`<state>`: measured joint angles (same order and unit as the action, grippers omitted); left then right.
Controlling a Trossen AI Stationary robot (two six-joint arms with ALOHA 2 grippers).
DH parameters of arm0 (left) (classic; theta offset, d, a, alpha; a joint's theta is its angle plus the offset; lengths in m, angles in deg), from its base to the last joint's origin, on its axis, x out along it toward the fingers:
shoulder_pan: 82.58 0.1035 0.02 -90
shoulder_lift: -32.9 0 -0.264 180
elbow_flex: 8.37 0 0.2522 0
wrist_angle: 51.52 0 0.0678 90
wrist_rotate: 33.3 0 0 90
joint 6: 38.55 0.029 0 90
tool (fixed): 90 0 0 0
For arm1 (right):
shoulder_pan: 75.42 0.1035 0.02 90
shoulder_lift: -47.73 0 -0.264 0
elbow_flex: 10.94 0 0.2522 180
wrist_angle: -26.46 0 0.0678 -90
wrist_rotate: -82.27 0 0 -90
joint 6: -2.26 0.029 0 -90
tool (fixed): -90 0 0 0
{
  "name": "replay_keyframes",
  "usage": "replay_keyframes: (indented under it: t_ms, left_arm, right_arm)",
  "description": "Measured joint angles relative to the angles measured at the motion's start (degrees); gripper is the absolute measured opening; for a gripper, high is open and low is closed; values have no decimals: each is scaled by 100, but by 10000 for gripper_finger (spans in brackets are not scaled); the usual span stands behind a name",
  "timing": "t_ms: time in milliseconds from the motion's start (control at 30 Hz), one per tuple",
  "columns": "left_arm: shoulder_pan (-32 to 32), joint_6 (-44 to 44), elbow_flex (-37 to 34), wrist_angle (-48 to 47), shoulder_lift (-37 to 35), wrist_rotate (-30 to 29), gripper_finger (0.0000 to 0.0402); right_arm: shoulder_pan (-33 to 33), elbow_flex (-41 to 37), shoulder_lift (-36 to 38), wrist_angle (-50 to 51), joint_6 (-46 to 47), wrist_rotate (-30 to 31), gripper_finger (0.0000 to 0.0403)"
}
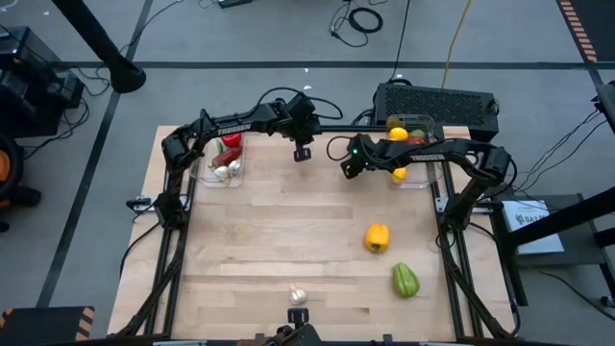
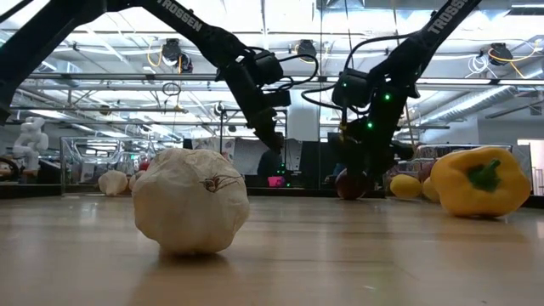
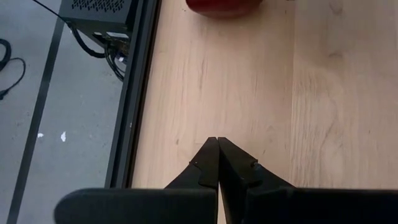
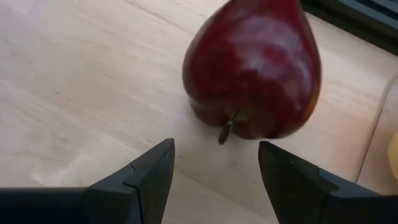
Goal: Sort produce into baskets
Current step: Put the apple into the right transparent bin
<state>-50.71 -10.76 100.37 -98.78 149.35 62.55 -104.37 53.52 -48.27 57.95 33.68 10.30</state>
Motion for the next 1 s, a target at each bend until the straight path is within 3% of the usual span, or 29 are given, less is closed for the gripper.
replay_keyframes:
  t_ms: [500,1000]
  left_arm:
    - [1,4,0,-1,0,0,2]
    - [5,290,0,130,0,-4,2]
  right_arm:
    - [-46,-13,-16,-92,-92,135,220]
    - [-52,-24,-25,-267,-574,159,145]
